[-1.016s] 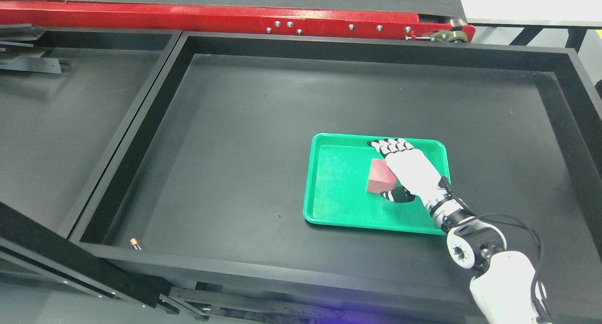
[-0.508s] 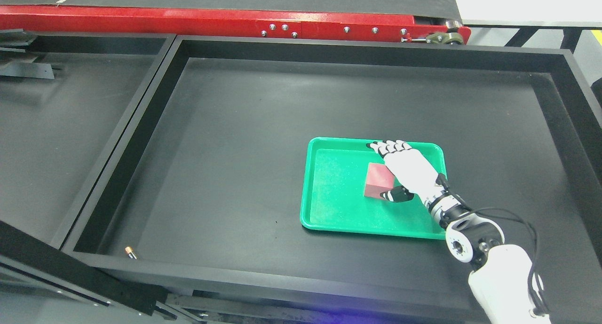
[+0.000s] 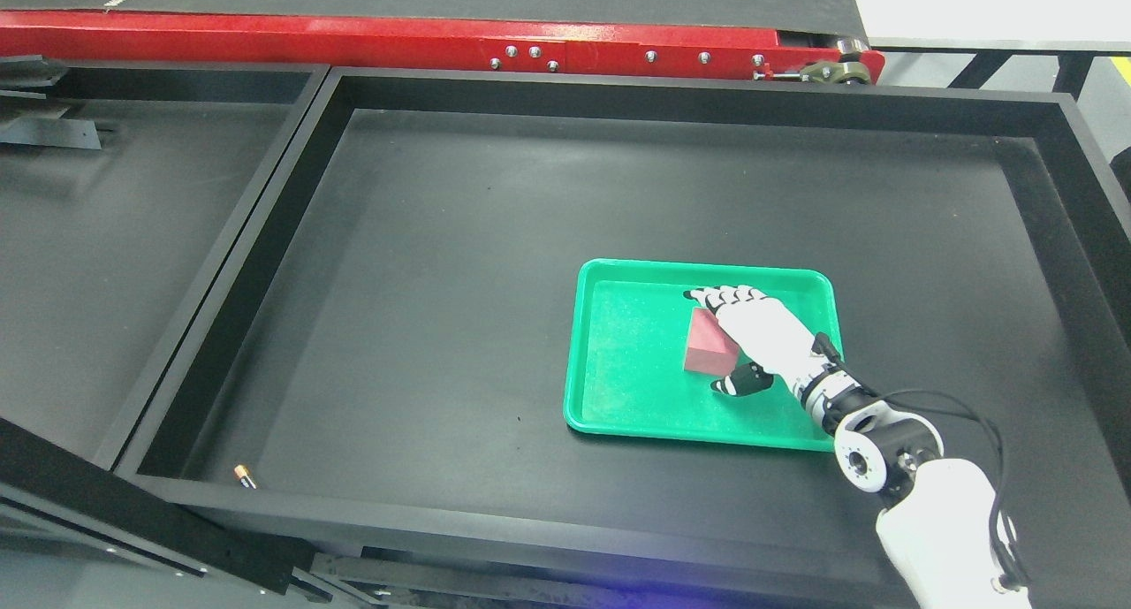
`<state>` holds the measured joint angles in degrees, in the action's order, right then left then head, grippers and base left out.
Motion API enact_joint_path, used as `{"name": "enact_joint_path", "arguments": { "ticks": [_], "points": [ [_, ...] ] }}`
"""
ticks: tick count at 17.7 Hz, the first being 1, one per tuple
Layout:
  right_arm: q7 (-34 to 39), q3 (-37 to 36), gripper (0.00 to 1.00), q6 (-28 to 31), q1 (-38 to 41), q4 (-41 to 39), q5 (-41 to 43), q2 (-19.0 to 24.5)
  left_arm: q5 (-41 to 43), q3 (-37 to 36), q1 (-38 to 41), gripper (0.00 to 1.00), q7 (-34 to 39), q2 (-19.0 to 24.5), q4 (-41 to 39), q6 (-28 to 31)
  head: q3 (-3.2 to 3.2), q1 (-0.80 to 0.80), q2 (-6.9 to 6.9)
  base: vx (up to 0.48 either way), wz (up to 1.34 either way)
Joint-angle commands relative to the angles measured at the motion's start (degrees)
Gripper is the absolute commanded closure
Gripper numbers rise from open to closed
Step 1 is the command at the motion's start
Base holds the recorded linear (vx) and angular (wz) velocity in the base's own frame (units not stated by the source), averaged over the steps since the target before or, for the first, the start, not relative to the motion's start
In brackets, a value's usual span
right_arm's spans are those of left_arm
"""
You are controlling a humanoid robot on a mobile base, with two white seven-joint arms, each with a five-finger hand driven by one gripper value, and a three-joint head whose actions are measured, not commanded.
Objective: Pick pink block from left shelf to tray
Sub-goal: 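Close the right hand fingers around the pink cube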
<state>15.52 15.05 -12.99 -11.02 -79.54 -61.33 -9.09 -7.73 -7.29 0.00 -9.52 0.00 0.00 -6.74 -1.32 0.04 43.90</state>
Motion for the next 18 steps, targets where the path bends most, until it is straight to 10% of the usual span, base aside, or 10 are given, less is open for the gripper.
{"name": "enact_joint_path", "arguments": {
  "ticks": [1,9,18],
  "points": [
    [0.04,-0.02,0.01,0.25,-1.9,1.76,0.95,0.21,0.0,0.0,1.14,0.0,0.03,1.0,-1.0,-0.03,0.0,0.0,0.0,0.0,0.0],
    [-0.31,-0.02,0.13,0.07,-2.43,3.08,0.69,0.74,0.0,0.0,1.14,0.0,0.03,1.0,-1.0,-0.03,0.0,0.0,0.0,0.0,0.0],
    [-0.4,-0.37,0.58,-1.33,-2.43,3.17,0.78,0.83,0.0,0.0,1.14,0.0,0.03,1.0,-1.0,-0.03,0.0,0.0,0.0,0.0,0.0]
  ]
}}
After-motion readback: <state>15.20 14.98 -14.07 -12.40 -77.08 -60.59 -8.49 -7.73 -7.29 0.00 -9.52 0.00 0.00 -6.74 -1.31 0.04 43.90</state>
